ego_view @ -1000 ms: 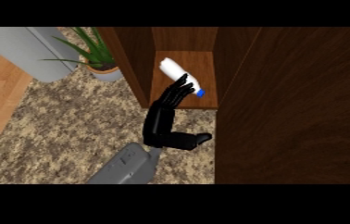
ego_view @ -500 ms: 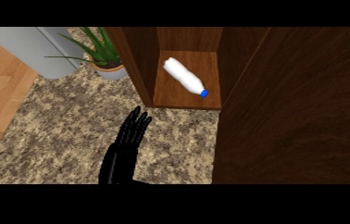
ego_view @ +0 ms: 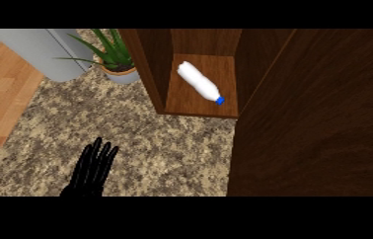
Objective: Pick up the bottled water, place it into the cabinet and close the cabinet
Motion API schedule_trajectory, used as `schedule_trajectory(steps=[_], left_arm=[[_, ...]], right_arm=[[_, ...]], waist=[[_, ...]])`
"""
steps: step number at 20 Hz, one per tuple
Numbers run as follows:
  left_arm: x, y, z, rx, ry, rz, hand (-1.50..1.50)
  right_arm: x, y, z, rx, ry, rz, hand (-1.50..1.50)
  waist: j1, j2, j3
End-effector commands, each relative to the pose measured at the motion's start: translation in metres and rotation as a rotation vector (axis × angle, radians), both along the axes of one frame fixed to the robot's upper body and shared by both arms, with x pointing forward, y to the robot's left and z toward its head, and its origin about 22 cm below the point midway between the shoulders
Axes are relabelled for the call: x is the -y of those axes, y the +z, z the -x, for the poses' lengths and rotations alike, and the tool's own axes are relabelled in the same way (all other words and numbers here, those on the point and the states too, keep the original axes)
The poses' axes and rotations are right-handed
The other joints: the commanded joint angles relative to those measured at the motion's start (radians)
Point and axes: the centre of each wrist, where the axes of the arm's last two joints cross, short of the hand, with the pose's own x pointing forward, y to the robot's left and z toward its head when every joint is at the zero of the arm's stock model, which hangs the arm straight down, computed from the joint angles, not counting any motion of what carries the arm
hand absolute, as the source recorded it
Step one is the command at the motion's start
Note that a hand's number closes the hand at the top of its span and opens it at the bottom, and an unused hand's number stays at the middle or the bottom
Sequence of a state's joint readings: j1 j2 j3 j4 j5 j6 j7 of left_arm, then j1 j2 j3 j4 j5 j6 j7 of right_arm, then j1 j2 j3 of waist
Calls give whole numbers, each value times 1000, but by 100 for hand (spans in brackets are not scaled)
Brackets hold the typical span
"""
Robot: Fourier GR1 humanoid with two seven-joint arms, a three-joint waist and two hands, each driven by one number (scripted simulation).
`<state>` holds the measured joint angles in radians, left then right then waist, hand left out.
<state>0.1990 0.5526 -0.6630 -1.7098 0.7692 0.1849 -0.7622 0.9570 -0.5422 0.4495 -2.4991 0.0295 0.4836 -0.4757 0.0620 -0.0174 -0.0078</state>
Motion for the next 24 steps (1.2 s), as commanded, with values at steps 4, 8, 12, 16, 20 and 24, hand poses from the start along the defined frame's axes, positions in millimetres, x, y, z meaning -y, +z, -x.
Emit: schedule_trajectory(steps=[4,8,12,16,20,24], left_arm=[[-57,17,23,32,30,-20,-150],[-82,19,37,24,-1,-35,-150],[-92,22,45,46,-41,-27,-150],[-104,26,43,37,-79,-39,-150],[-112,27,39,51,-64,-42,-150],[-118,33,37,65,-73,-42,-150]], right_arm=[[-23,47,-3,142,49,94,150],[-37,37,-8,63,78,87,150],[-41,36,-17,71,153,123,150],[-43,37,-34,178,228,172,150],[-49,31,-46,177,277,235,150],[-53,26,-54,153,267,260,150]], waist=[[-3,11,-1],[11,20,-2],[46,27,-3],[75,34,-6],[84,39,-9],[103,41,-11]])
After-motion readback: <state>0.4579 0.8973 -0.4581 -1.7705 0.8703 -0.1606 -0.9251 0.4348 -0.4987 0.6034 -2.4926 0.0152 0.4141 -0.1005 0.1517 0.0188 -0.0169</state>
